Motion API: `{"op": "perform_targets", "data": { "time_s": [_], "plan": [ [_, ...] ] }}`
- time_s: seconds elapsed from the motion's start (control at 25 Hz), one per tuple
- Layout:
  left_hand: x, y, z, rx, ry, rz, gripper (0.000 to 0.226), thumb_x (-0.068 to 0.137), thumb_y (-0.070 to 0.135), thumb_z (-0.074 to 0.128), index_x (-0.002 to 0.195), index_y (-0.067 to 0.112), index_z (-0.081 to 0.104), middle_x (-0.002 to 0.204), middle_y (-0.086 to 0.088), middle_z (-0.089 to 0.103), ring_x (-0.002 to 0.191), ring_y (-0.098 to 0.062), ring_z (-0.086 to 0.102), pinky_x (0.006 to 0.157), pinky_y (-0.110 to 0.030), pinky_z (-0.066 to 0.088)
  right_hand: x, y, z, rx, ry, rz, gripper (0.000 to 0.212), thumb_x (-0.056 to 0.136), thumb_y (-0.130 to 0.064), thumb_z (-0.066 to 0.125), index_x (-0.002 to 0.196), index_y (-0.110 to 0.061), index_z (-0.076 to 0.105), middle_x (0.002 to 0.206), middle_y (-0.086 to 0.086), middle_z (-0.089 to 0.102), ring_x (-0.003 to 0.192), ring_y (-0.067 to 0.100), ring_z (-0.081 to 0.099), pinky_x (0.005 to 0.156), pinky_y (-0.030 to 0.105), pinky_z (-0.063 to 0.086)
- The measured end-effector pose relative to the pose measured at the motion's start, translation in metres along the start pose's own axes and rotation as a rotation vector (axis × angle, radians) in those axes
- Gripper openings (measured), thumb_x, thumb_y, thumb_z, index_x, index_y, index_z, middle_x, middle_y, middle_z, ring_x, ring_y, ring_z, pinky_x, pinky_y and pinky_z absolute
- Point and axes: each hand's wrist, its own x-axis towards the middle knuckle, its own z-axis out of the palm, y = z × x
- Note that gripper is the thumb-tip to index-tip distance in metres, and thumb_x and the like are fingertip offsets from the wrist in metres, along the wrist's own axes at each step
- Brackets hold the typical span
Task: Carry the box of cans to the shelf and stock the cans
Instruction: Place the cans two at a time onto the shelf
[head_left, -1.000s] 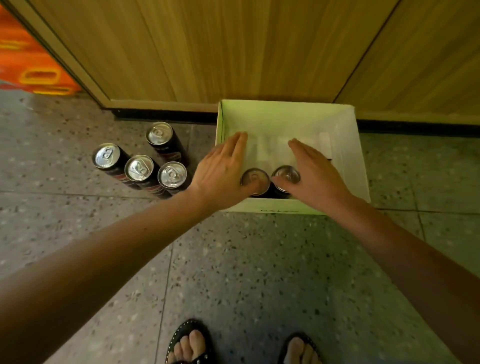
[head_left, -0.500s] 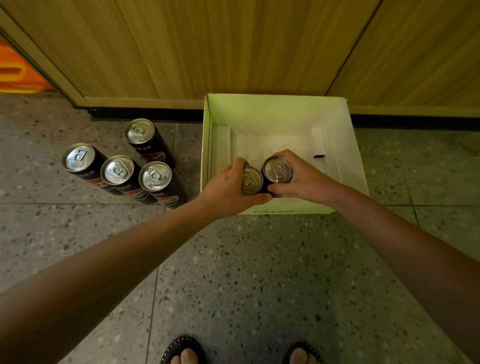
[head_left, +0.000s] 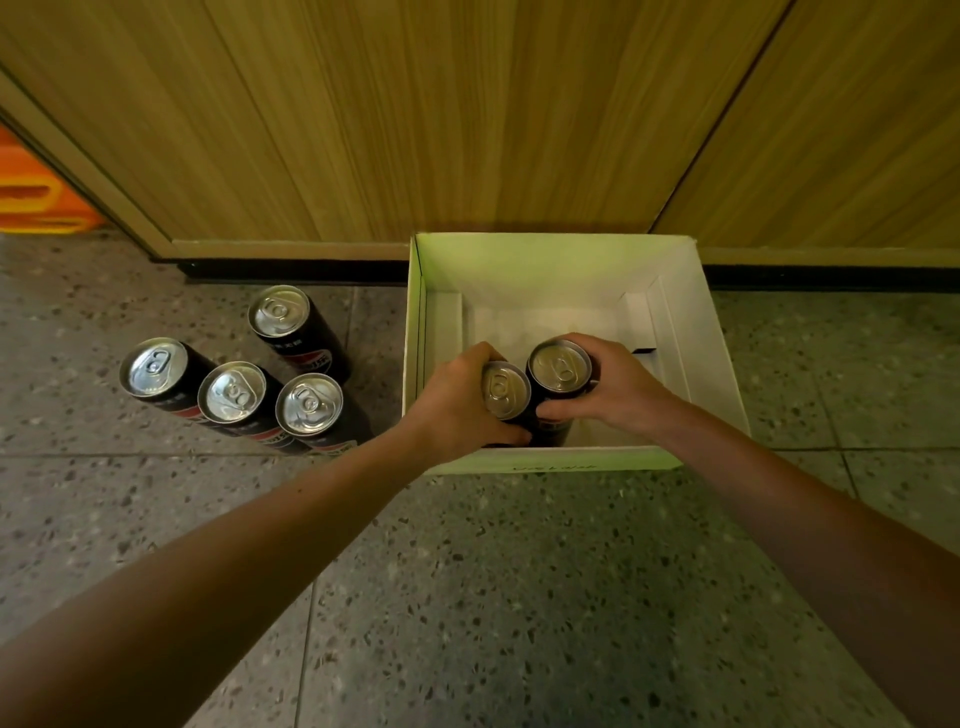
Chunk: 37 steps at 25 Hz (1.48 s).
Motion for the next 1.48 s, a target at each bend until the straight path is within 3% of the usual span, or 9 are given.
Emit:
{"op": "perform_targets", "data": {
  "time_s": [0.12, 0.32, 0.44, 0.6, 0.84, 1.0, 1.12, 1.32, 1.48],
  "plan": [
    [-0.001, 0.007, -0.002, -0.065, 0.076, -0.013, 0.058, 0.053, 0.018, 0.087, 0.099, 0.018, 0.053, 0.092, 0.005, 0.059, 0.087, -0.013, 0.058, 0.067, -0.017, 0.048, -0.004, -0.008, -0.003, 0.015, 0.059, -0.018, 0.052, 0.056, -0.007, 0.084, 0.1, -0.016, 0.059, 0.09, -0.01, 0.063, 0.078, -0.012, 0.059, 0.069, 0.003, 0.045],
    [-0.024, 0.068, -0.044, -0.104, 0.135, 0.0, 0.054, 0.051, 0.021, 0.086, 0.097, 0.019, 0.058, 0.09, 0.005, 0.065, 0.087, -0.013, 0.064, 0.076, -0.027, 0.053, -0.023, -0.08, -0.033, 0.061, 0.114, -0.033, 0.048, 0.057, -0.009, 0.084, 0.098, -0.017, 0.06, 0.089, -0.012, 0.065, 0.076, -0.012, 0.06, 0.067, 0.003, 0.046],
    [-0.056, 0.14, -0.099, -0.123, 0.171, 0.021, 0.054, 0.049, 0.028, 0.086, 0.096, 0.02, 0.062, 0.088, 0.006, 0.068, 0.085, -0.01, 0.066, 0.076, -0.028, 0.055, -0.049, -0.164, -0.068, 0.078, 0.134, -0.047, 0.05, 0.056, -0.014, 0.085, 0.1, -0.019, 0.06, 0.091, -0.011, 0.065, 0.079, -0.011, 0.061, 0.069, 0.005, 0.047],
    [-0.114, 0.264, -0.191, -0.096, 0.186, 0.086, 0.055, 0.044, 0.035, 0.084, 0.092, 0.019, 0.061, 0.086, 0.004, 0.069, 0.082, -0.014, 0.067, 0.075, -0.035, 0.057, -0.097, -0.305, -0.131, 0.104, 0.141, -0.083, 0.049, 0.056, -0.013, 0.084, 0.099, -0.016, 0.061, 0.092, -0.005, 0.067, 0.088, 0.007, 0.064, 0.075, 0.014, 0.051],
    [-0.202, 0.46, -0.329, -0.048, 0.211, 0.185, 0.043, 0.048, 0.021, 0.086, 0.082, 0.025, 0.059, 0.077, 0.014, 0.064, 0.068, 0.004, 0.06, 0.059, -0.008, 0.046, -0.17, -0.526, -0.238, 0.073, 0.151, -0.172, 0.048, 0.054, -0.018, 0.086, 0.093, -0.028, 0.059, 0.094, -0.012, 0.067, 0.087, -0.002, 0.062, 0.074, 0.012, 0.051],
    [-0.243, 0.582, -0.416, -0.002, 0.207, 0.247, 0.043, 0.048, 0.022, 0.086, 0.083, 0.026, 0.061, 0.081, 0.012, 0.066, 0.076, -0.004, 0.064, 0.064, -0.024, 0.053, -0.204, -0.658, -0.304, 0.06, 0.16, -0.239, 0.049, 0.055, -0.017, 0.085, 0.097, -0.018, 0.061, 0.094, -0.008, 0.067, 0.086, 0.001, 0.063, 0.072, 0.015, 0.051],
    [-0.265, 0.655, -0.469, 0.009, 0.205, 0.283, 0.044, 0.05, 0.019, 0.086, 0.085, 0.024, 0.06, 0.082, 0.011, 0.066, 0.078, -0.004, 0.064, 0.064, -0.018, 0.051, -0.222, -0.739, -0.344, 0.03, 0.197, -0.276, 0.051, 0.056, -0.02, 0.084, 0.101, -0.016, 0.061, 0.097, -0.006, 0.067, 0.091, 0.005, 0.063, 0.075, 0.019, 0.051],
    [-0.282, 0.736, -0.532, -0.028, 0.213, 0.323, 0.05, 0.049, 0.019, 0.085, 0.094, 0.017, 0.065, 0.095, 0.0, 0.071, 0.091, -0.015, 0.067, 0.082, -0.035, 0.056, -0.235, -0.828, -0.388, 0.017, 0.286, -0.318, 0.056, 0.058, -0.022, 0.083, 0.108, -0.016, 0.059, 0.101, -0.007, 0.066, 0.095, 0.005, 0.061, 0.08, 0.021, 0.049],
    [-0.282, 0.768, -0.557, -0.074, 0.232, 0.356, 0.053, 0.046, 0.016, 0.086, 0.095, 0.018, 0.068, 0.096, 0.0, 0.073, 0.093, -0.015, 0.068, 0.086, -0.04, 0.055, -0.234, -0.868, -0.407, 0.036, 0.31, -0.33, 0.053, 0.06, -0.022, 0.082, 0.108, -0.019, 0.059, 0.1, -0.012, 0.065, 0.093, -0.004, 0.058, 0.073, 0.011, 0.045]
  ]
}}
